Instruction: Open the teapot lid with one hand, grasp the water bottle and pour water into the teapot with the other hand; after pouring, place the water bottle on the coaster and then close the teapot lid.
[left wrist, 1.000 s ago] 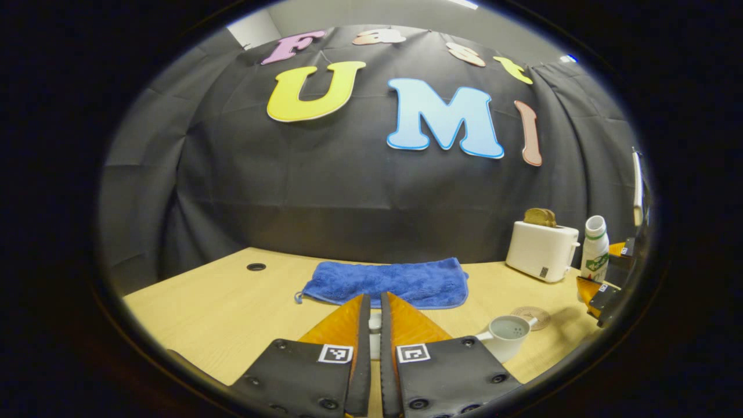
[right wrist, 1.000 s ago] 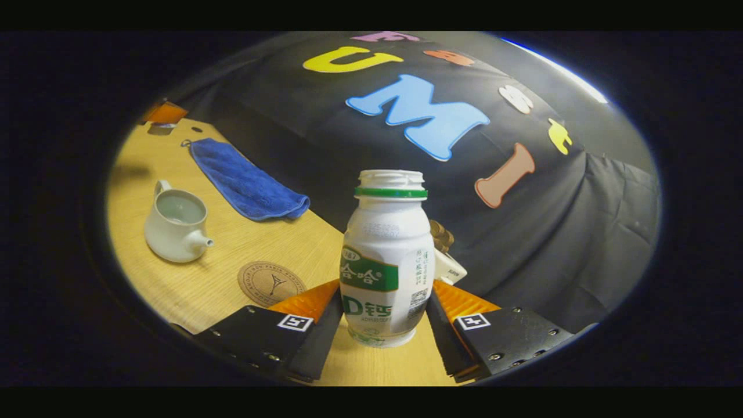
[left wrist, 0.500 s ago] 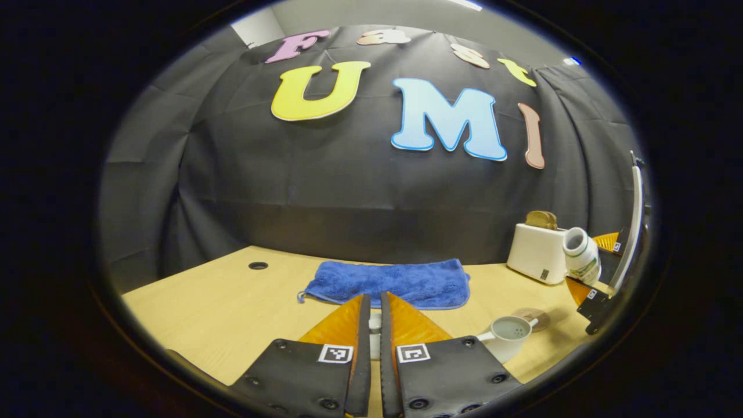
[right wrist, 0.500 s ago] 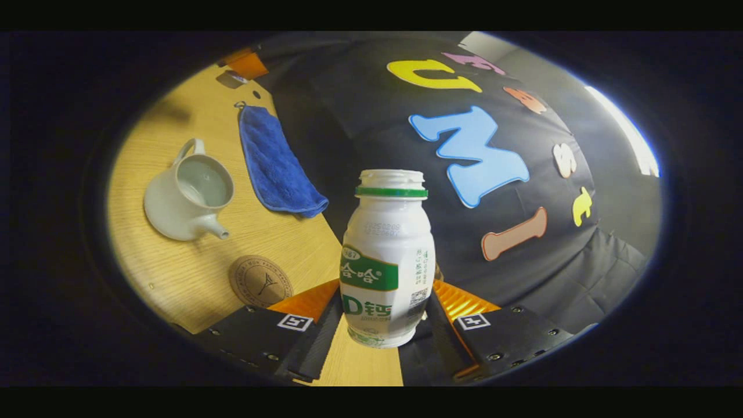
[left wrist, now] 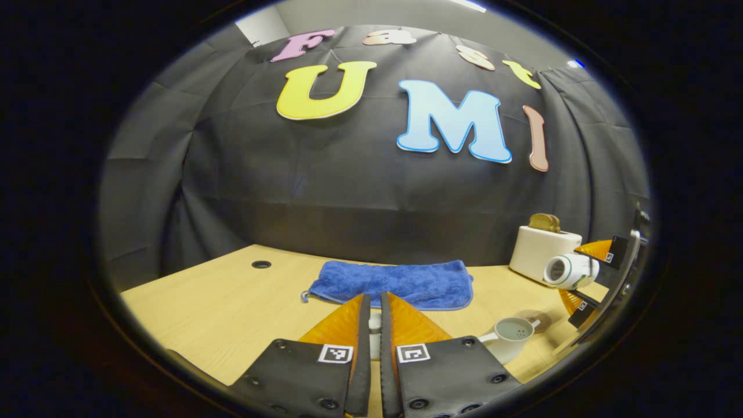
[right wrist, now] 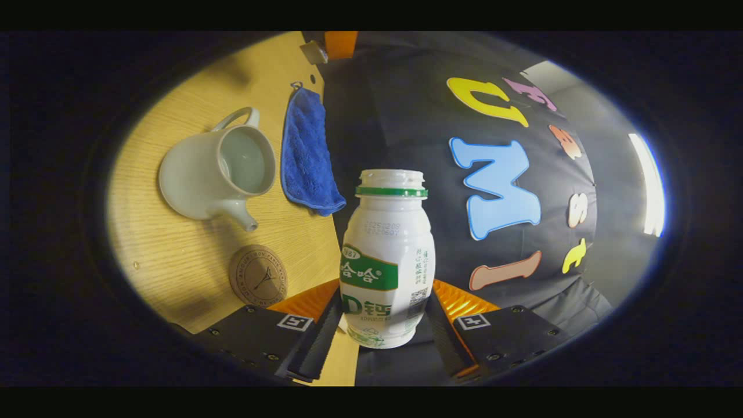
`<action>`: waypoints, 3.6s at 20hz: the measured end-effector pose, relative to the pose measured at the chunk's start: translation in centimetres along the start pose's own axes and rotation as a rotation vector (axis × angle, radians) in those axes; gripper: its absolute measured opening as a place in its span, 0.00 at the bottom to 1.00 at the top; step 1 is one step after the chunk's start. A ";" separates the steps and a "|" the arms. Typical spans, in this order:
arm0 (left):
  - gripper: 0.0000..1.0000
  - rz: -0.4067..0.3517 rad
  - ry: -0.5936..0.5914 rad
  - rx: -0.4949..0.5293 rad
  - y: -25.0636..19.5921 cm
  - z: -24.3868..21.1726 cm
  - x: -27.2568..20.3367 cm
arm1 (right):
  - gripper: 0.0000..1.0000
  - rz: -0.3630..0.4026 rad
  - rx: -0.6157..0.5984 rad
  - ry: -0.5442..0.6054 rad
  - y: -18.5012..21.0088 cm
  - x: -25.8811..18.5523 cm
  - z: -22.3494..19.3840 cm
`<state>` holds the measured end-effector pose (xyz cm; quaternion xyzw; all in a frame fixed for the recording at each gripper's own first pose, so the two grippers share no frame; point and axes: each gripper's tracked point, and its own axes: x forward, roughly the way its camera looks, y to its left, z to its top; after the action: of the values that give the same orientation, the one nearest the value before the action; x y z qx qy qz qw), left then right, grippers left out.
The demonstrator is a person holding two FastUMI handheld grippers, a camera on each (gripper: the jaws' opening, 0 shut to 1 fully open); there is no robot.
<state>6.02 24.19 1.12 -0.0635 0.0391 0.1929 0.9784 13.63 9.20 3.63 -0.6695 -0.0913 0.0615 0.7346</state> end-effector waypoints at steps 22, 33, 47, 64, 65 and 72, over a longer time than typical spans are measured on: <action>0.13 0.005 0.018 -0.001 0.3 -0.5 0.2 | 0.74 -0.074 -0.282 -0.104 -1.2 -0.5 2.0; 0.13 -0.003 0.029 0.001 0.2 -0.9 0.3 | 0.74 -0.097 -0.313 -0.116 -2.8 -0.2 2.6; 0.13 -0.009 0.047 0.008 -0.1 -1.3 0.4 | 0.74 -0.129 -0.366 -0.126 -4.3 0.0 3.0; 0.13 -0.015 0.052 0.012 -0.3 -1.3 0.2 | 0.74 -0.161 -0.459 -0.138 -5.6 0.0 3.8; 0.13 -0.015 0.052 0.013 -0.3 -1.3 0.3 | 0.74 -0.163 -0.463 -0.140 -5.7 0.2 3.8; 0.13 -0.021 0.055 0.015 -0.5 -1.3 0.3 | 0.74 -0.198 -0.526 -0.155 -6.5 0.2 4.4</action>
<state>6.43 23.62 -0.15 -0.0621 0.0668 0.1807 0.9793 12.61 12.92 10.50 -0.8180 -0.2246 0.0146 0.5293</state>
